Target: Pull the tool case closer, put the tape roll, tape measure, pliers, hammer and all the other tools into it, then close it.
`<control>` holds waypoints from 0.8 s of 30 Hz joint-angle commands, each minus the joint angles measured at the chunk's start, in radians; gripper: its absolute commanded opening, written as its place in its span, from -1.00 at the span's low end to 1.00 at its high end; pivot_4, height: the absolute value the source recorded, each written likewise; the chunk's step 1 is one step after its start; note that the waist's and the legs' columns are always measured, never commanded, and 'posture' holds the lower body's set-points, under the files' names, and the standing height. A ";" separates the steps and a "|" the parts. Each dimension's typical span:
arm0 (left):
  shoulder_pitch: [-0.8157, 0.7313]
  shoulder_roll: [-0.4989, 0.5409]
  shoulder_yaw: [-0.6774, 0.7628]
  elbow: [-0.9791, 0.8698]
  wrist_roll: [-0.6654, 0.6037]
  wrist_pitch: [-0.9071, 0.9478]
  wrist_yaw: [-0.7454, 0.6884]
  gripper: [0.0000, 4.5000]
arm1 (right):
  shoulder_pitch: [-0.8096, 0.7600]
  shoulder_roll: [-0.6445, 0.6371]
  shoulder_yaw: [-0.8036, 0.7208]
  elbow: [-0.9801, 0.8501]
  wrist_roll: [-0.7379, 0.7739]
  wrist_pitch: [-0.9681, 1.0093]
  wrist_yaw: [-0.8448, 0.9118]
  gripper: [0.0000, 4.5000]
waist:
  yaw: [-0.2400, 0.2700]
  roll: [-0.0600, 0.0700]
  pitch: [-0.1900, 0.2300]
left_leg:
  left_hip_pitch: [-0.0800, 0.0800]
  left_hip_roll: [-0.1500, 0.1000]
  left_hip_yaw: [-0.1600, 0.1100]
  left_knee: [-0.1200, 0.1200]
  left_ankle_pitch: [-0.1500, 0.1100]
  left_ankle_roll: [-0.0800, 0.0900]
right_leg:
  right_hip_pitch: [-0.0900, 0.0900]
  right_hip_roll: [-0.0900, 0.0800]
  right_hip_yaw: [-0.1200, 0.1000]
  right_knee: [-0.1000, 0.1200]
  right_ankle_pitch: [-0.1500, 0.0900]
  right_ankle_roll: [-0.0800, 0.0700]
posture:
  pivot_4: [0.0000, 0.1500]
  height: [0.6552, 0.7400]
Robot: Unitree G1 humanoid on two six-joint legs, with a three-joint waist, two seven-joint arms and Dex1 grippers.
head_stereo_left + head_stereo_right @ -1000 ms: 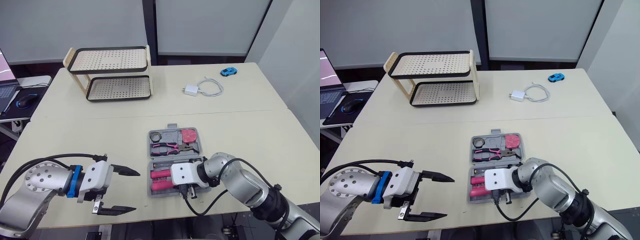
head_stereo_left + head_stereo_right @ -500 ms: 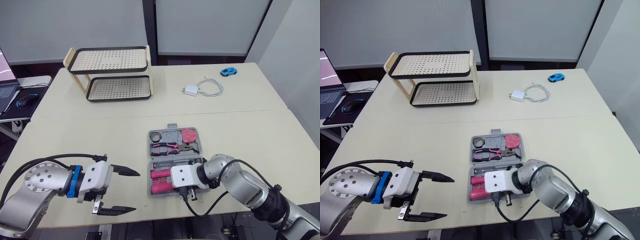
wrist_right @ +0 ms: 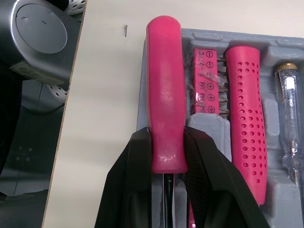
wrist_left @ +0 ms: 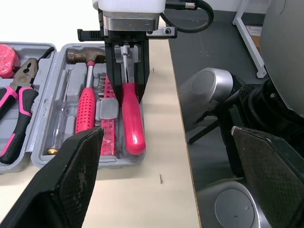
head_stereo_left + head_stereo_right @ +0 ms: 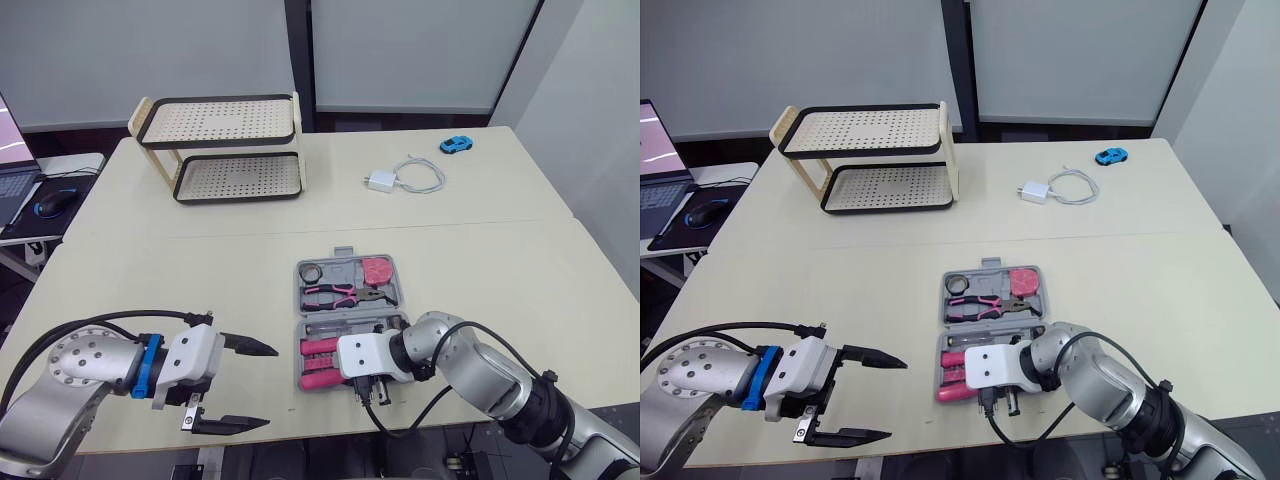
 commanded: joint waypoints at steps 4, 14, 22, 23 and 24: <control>-0.007 0.008 0.026 -0.017 -0.008 -0.017 0.002 1.00 | -0.020 0.003 -0.018 -0.048 0.019 0.008 -0.005 -0.72 | 0.000 0.000 0.000 | 0.000 0.000 0.000 0.001 0.000 0.000 | 0.000 0.000 0.000 0.000 0.000 0.000 | 1.00 1.00; -0.006 0.013 0.029 -0.019 -0.011 -0.014 -0.004 1.00 | -0.025 0.013 -0.011 -0.042 0.015 0.027 -0.020 -0.72 | 0.000 0.000 0.000 | 0.000 0.000 0.000 0.001 0.000 0.000 | 0.000 0.000 0.000 0.000 0.000 0.000 | 1.00 1.00; -0.006 0.014 0.028 -0.022 -0.012 -0.013 -0.005 1.00 | -0.025 -0.001 0.005 -0.058 0.011 0.035 -0.015 -0.72 | 0.000 0.000 0.000 | 0.000 0.000 0.000 0.001 0.000 0.000 | 0.000 0.000 0.000 0.000 0.000 0.000 | 1.00 1.00; -0.005 0.014 0.028 -0.022 -0.012 -0.013 -0.005 1.00 | -0.025 -0.003 0.007 -0.059 0.010 0.036 -0.015 -0.72 | 0.000 0.000 0.000 | 0.000 0.000 0.000 0.001 0.000 0.000 | 0.000 0.000 0.000 0.000 0.000 0.000 | 1.00 1.00; -0.004 0.014 0.029 -0.023 -0.011 -0.013 -0.005 1.00 | -0.024 -0.003 0.008 -0.060 0.009 0.037 -0.015 -0.72 | 0.000 0.000 0.000 | 0.000 0.000 0.000 0.001 0.000 0.000 | 0.000 0.000 0.000 0.000 0.000 0.000 | 1.00 1.00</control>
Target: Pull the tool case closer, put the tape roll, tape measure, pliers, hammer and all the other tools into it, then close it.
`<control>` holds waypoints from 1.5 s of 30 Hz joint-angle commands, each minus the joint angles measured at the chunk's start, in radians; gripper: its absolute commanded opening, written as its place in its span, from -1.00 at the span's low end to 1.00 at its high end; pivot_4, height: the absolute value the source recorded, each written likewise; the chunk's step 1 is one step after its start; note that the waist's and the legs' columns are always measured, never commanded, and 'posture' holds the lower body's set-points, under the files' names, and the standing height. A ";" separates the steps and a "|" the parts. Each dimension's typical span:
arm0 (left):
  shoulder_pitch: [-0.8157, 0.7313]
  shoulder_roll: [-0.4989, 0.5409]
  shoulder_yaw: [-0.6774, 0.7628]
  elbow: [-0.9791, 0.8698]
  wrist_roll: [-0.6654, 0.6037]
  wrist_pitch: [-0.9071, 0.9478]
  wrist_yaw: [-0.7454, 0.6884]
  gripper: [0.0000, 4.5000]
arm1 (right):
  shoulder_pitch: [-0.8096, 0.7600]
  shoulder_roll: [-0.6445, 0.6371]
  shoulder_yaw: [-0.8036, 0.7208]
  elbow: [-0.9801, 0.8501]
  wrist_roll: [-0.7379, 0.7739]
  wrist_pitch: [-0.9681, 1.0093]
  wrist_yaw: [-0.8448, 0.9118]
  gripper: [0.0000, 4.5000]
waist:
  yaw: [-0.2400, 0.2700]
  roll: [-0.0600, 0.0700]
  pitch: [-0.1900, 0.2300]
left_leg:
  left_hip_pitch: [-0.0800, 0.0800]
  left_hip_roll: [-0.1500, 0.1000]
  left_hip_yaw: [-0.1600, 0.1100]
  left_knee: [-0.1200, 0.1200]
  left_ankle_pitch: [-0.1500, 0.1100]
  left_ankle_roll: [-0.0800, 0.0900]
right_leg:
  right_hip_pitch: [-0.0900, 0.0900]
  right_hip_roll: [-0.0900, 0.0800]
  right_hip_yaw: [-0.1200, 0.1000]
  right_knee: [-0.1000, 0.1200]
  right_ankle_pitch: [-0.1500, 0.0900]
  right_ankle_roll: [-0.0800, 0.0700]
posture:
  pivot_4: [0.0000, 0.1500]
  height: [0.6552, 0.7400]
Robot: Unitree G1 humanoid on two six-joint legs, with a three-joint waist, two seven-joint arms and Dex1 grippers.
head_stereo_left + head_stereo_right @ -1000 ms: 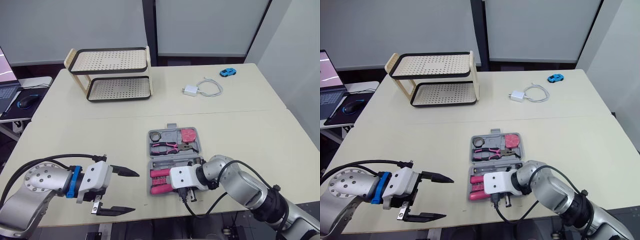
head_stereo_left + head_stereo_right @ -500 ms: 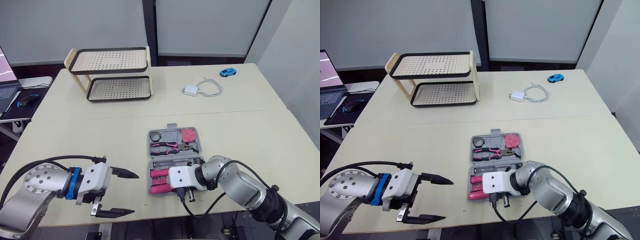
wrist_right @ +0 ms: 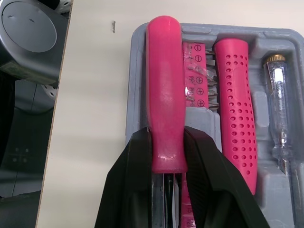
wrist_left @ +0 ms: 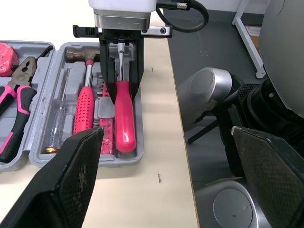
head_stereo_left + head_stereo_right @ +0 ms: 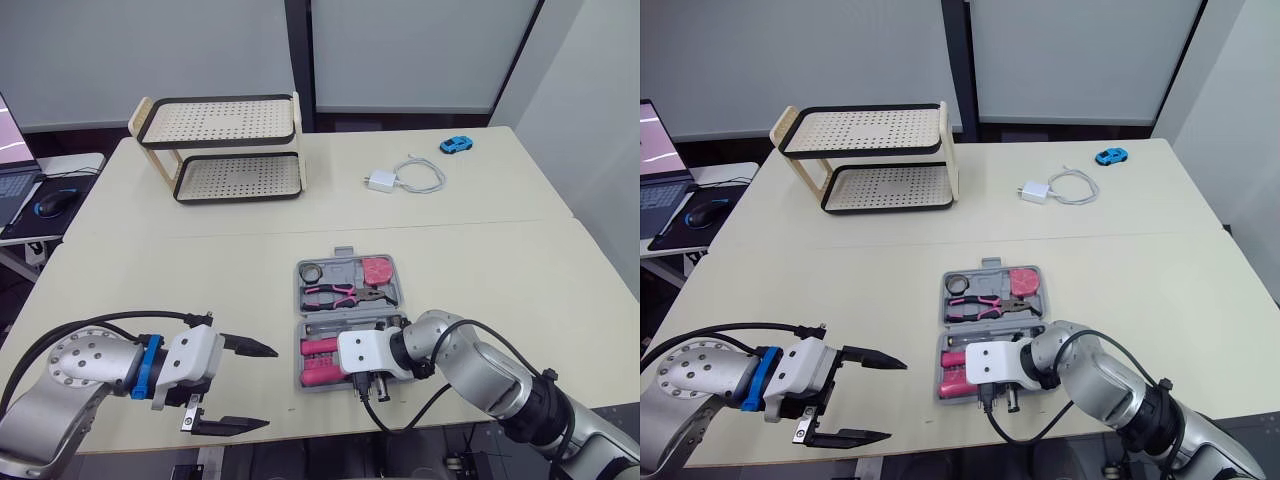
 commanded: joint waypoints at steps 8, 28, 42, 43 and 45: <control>-0.002 0.016 0.030 -0.022 -0.012 -0.012 -0.005 1.00 | -0.015 -0.004 0.016 -0.047 0.005 0.004 0.000 -0.72 | 0.000 0.000 0.000 | 0.000 0.000 0.000 0.000 0.000 0.000 | 0.000 0.000 0.000 0.000 0.000 0.000 | 1.00 1.00; 0.003 0.020 0.030 -0.022 -0.014 -0.011 -0.006 1.00 | -0.022 0.017 0.018 -0.037 0.004 0.029 -0.022 -0.72 | 0.000 0.000 0.000 | 0.000 0.000 0.000 0.000 0.000 0.000 | 0.000 0.000 0.000 0.000 0.000 0.000 | 1.00 1.00; -0.006 0.020 0.024 -0.017 -0.014 -0.009 -0.006 1.00 | -0.020 0.013 0.016 -0.032 0.010 0.026 -0.021 -0.72 | 0.000 0.000 0.000 | 0.000 0.000 0.000 0.000 0.000 0.000 | 0.000 0.000 0.000 0.000 0.000 0.000 | 1.00 1.00; -0.006 0.020 0.024 -0.017 -0.014 -0.008 -0.006 1.00 | -0.018 0.011 0.017 -0.033 0.011 0.026 -0.020 -0.72 | 0.000 0.000 0.000 | 0.000 0.000 0.000 0.000 0.000 0.000 | 0.000 0.000 0.000 0.000 0.000 0.000 | 1.00 1.00; -0.007 0.020 0.023 -0.016 -0.014 -0.008 -0.006 1.00 | -0.016 0.010 0.017 -0.035 0.011 0.025 -0.020 -0.72 | 0.000 0.000 0.000 | 0.000 0.000 0.000 0.000 0.000 0.000 | 0.000 0.000 0.000 0.000 0.000 0.000 | 1.00 1.00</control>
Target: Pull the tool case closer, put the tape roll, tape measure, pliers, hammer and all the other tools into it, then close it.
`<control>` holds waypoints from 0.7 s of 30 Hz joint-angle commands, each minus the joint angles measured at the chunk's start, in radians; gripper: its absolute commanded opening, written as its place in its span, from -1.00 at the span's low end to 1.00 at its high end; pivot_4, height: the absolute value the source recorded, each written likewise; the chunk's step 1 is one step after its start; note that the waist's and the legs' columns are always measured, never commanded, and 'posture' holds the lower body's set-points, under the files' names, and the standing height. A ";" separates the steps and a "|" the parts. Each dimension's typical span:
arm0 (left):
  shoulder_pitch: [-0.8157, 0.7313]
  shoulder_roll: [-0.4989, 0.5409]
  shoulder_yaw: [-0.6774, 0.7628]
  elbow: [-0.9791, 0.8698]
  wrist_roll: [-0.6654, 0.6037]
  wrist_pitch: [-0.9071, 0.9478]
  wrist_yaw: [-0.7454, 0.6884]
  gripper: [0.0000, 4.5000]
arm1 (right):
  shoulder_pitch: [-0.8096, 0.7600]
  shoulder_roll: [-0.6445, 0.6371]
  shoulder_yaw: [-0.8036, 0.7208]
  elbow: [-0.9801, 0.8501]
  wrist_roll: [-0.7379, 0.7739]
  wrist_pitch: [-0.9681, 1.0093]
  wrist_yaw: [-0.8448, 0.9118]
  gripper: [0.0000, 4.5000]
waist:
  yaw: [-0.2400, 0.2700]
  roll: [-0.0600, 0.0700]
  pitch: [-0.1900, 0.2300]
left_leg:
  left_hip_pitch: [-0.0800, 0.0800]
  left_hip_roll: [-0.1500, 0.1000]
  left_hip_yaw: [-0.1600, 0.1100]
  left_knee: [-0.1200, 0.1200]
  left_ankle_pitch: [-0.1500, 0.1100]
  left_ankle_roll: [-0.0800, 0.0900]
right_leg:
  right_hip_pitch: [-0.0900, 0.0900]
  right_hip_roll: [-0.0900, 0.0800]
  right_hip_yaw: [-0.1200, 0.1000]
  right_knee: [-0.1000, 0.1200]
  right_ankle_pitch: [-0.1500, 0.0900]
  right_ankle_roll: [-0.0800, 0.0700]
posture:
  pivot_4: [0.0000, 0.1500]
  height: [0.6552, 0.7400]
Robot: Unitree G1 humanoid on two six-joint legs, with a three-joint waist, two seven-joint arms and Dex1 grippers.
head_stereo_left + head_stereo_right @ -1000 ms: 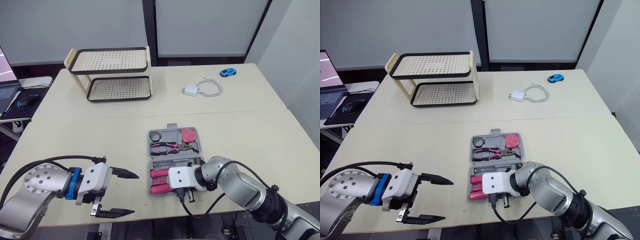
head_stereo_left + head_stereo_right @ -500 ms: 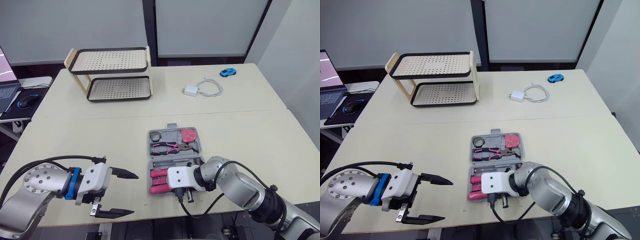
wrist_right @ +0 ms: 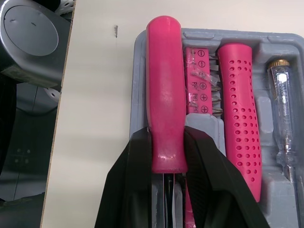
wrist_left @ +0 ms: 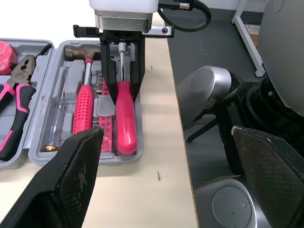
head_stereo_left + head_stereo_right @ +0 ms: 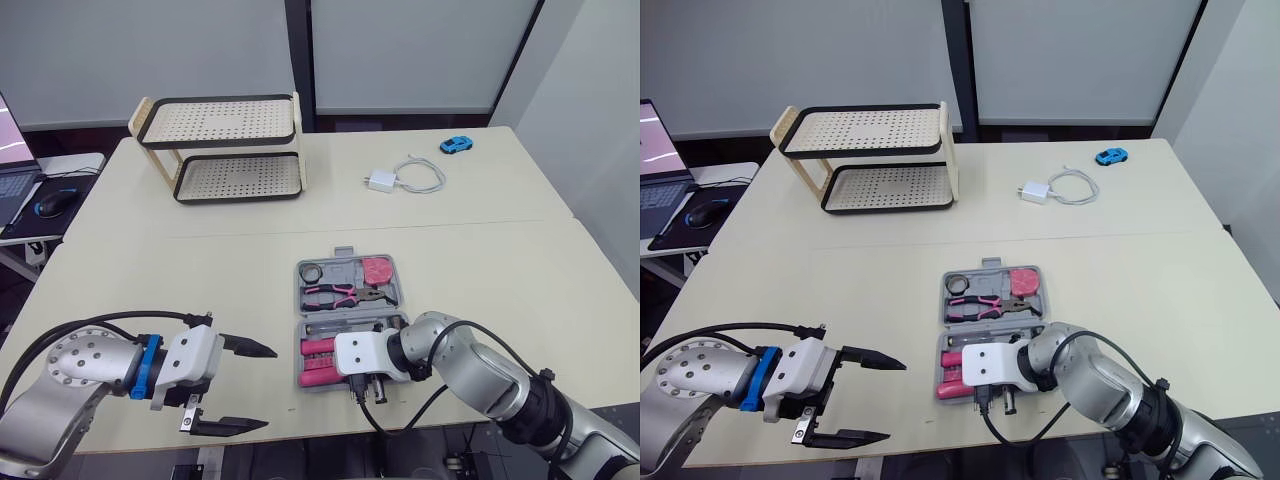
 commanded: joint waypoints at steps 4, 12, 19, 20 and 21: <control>-0.012 0.012 0.020 -0.015 -0.013 -0.007 -0.005 1.00 | -0.008 0.002 -0.007 -0.026 0.011 -0.006 -0.006 -0.72 | 0.000 0.000 0.000 | 0.000 0.000 0.000 0.000 0.000 0.000 | 0.000 0.000 0.000 0.000 0.000 0.000 | 1.00 1.00; -0.016 0.010 0.018 -0.014 -0.012 -0.006 -0.004 1.00 | -0.006 0.003 -0.006 -0.028 0.017 -0.008 -0.007 -0.40 | 0.000 0.000 0.000 | 0.000 0.000 0.000 0.000 0.000 0.000 | 0.000 0.000 0.000 0.000 0.000 0.000 | 1.00 1.00; -0.015 0.010 0.018 -0.014 -0.012 -0.006 -0.003 1.00 | -0.007 0.007 -0.004 -0.026 0.018 -0.009 -0.013 0.17 | 0.000 0.000 0.000 | 0.000 0.000 0.000 0.000 0.000 0.000 | 0.000 0.000 0.000 0.000 0.000 0.000 | 1.00 1.00; -0.016 0.009 0.018 -0.013 -0.011 -0.007 -0.004 1.00 | -0.006 0.007 -0.004 -0.026 0.018 -0.009 -0.014 0.17 | 0.000 0.000 0.000 | 0.000 0.000 0.000 0.000 0.000 0.000 | 0.000 0.000 0.000 0.000 0.000 0.000 | 1.00 1.00; -0.016 0.009 0.017 -0.013 -0.011 -0.007 -0.004 1.00 | -0.007 0.007 -0.004 -0.025 0.017 -0.009 -0.016 0.17 | 0.000 0.000 0.000 | 0.000 0.000 0.000 0.000 0.000 0.000 | 0.000 0.000 0.000 0.000 0.000 0.000 | 1.00 1.00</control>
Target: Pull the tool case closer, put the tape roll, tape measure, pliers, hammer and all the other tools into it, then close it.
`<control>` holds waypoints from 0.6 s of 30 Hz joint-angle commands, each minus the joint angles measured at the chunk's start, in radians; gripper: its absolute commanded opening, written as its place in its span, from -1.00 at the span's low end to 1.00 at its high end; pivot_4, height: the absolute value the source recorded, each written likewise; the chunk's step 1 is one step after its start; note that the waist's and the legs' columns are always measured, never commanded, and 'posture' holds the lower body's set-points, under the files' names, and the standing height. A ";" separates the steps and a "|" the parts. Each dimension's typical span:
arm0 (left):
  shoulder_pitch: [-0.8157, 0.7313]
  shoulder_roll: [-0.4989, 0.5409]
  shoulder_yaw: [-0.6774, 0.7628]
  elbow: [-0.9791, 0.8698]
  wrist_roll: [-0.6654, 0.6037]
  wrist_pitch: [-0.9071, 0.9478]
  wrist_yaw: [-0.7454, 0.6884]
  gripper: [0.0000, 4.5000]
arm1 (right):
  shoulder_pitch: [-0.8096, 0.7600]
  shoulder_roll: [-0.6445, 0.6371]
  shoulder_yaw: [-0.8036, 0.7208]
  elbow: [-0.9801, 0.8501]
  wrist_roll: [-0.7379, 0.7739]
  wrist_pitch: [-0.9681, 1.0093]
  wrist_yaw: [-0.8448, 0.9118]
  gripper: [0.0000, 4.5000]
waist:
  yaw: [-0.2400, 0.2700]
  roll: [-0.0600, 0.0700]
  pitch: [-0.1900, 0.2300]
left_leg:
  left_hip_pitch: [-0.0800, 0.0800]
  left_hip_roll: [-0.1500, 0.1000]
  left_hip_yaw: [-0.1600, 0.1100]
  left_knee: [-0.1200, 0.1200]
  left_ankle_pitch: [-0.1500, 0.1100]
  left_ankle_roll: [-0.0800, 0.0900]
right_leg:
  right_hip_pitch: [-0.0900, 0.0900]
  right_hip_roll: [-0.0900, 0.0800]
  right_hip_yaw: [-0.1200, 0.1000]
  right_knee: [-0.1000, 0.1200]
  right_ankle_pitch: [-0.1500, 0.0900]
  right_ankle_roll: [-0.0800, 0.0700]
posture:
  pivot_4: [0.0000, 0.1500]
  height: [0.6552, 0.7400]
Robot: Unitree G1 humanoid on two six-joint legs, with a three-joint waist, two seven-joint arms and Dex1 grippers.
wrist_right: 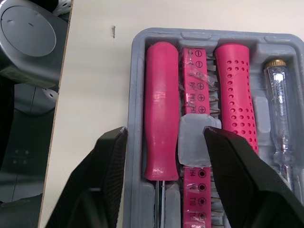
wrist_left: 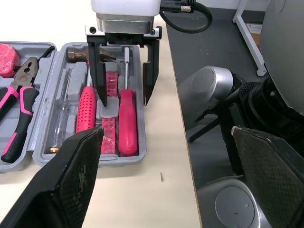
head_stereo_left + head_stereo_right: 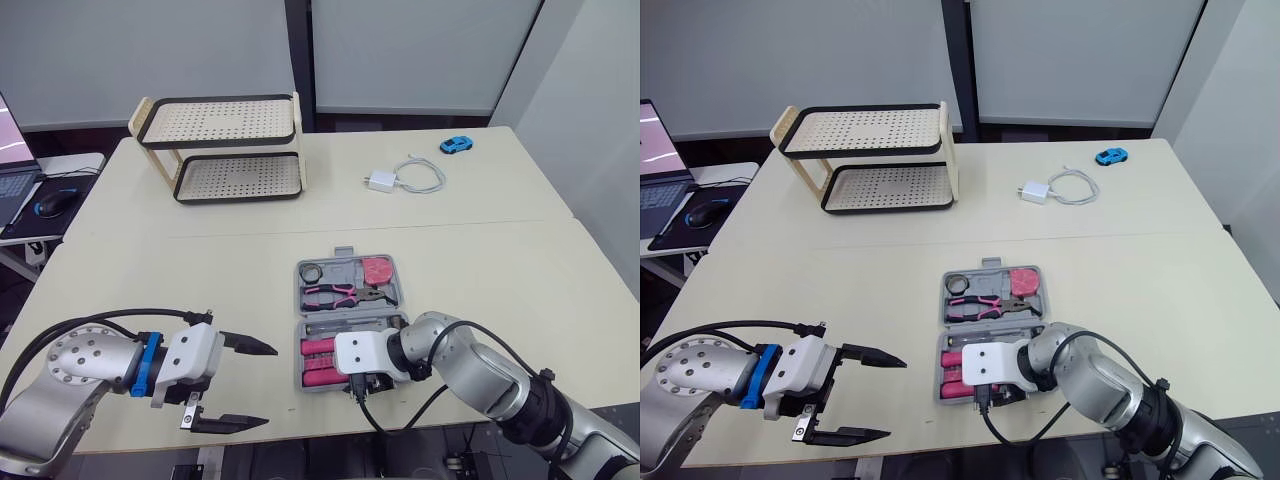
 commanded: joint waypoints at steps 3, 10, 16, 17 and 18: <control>-0.006 0.008 0.016 -0.013 -0.011 -0.009 -0.004 1.00 | -0.007 0.007 -0.004 -0.026 0.015 -0.007 -0.005 0.17 | 0.000 0.000 0.000 | 0.000 0.000 0.000 0.000 0.000 0.000 | 0.000 0.000 0.000 0.000 0.000 0.000 | 1.00 1.00; -0.010 0.009 0.014 -0.011 -0.010 -0.010 -0.005 1.00 | -0.007 0.003 -0.019 -0.032 0.029 -0.010 -0.003 0.17 | 0.000 0.000 0.000 | 0.000 0.000 0.000 0.000 0.000 0.000 | 0.000 0.000 0.000 0.000 0.000 0.000 | 1.00 1.00; -0.011 0.008 0.014 -0.010 -0.011 -0.010 -0.006 1.00 | -0.011 -0.014 -0.033 -0.025 0.048 -0.022 -0.004 0.17 | 0.000 0.000 0.000 | 0.000 0.000 0.000 0.000 0.000 0.000 | 0.000 0.000 0.000 0.000 0.000 0.000 | 1.00 1.00; -0.011 0.008 0.014 -0.011 -0.011 -0.010 -0.006 1.00 | -0.011 -0.015 -0.032 -0.025 0.049 -0.024 -0.007 0.09 | 0.000 0.000 0.000 | 0.000 0.000 0.000 0.000 0.000 0.000 | 0.000 0.000 0.000 0.000 0.000 0.000 | 1.00 1.00; -0.011 0.008 0.014 -0.011 -0.011 -0.010 -0.006 1.00 | -0.010 -0.016 -0.032 -0.025 0.049 -0.025 -0.009 0.00 | 0.000 0.000 0.000 | 0.000 0.000 0.000 0.000 0.000 0.000 | 0.000 0.000 0.000 0.000 0.000 0.000 | 1.00 1.00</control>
